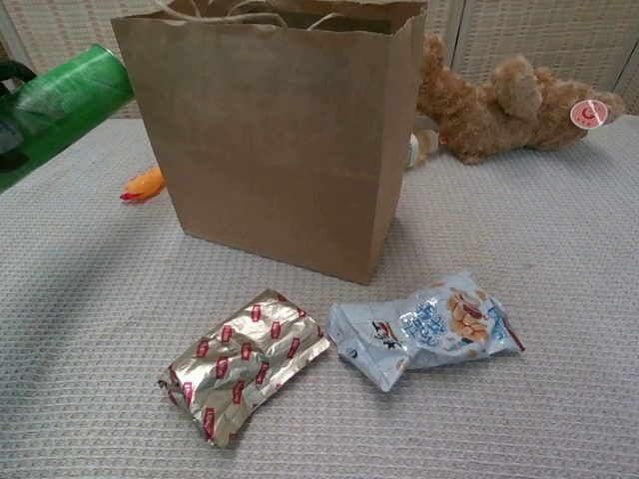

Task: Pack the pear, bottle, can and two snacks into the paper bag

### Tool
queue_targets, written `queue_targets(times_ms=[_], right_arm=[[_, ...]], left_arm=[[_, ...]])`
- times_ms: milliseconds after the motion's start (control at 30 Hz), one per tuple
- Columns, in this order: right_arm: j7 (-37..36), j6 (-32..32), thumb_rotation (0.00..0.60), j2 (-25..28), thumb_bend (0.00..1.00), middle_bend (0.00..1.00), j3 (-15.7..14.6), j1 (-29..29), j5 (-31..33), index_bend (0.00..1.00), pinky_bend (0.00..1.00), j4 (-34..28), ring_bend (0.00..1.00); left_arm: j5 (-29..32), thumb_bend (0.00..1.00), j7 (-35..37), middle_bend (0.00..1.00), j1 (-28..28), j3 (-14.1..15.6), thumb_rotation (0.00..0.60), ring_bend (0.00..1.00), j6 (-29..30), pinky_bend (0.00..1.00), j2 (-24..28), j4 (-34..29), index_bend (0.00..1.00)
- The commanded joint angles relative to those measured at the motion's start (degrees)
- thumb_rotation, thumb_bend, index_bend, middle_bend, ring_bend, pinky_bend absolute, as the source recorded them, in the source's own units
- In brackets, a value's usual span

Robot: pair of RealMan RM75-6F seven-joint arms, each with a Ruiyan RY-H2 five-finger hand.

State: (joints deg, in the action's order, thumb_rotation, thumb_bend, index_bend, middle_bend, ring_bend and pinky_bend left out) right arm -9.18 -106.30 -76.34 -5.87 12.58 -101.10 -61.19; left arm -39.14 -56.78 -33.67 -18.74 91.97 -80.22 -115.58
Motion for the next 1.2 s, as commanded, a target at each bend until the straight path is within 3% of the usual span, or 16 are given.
queue_targets(times_ms=[33,267,500,667,900,1200], right_arm=[[0.05,-0.04,0.6,-0.01,0.23,0.0,0.0,0.01,-0.02,0.0,0.0,0.02,0.0],[0.17,-0.01,0.6,-0.01,0.23,0.0,0.03,-0.02,-0.01,0.0,0.0,0.02,0.0],[-0.16,0.07,0.6,0.03,0.23,0.0,0.01,-0.06,0.03,0.0,0.0,0.01,0.0],[-0.32,0.14,0.6,0.07,0.23,0.0,0.01,-0.12,0.03,0.0,0.0,-0.02,0.0],[-0.41,0.27,0.6,0.19,0.23,0.0,0.0,-0.28,-0.05,0.0,0.0,-0.23,0.0],[-0.99,0.4,0.6,0.26,0.23,0.0,-0.02,-0.34,0.07,0.0,0.0,-0.24,0.0]], left_arm=[[-0.47,0.61,3.27,0.63,0.28,-1.63,0.6,0.64,1.5,0.73,-0.87,1.27,0.56],[-3.02,0.62,8.73,0.63,-1.8,-5.98,0.6,0.64,2.14,0.73,-3.37,1.25,0.55],[-7.6,0.62,9.38,0.63,-6.22,-8.02,0.6,0.64,1.31,0.73,-5.57,1.37,0.55],[-12.45,0.62,8.62,0.63,-10.01,-7.4,0.6,0.64,-2.4,0.73,-5.64,0.29,0.55],[-19.66,0.62,2.07,0.63,-15.96,-4.93,0.6,0.64,-6.64,0.73,-5.83,3.0,0.55],[-20.46,0.62,3.16,0.63,-19.02,-7.24,0.6,0.64,-9.26,0.73,-4.93,5.89,0.55]])
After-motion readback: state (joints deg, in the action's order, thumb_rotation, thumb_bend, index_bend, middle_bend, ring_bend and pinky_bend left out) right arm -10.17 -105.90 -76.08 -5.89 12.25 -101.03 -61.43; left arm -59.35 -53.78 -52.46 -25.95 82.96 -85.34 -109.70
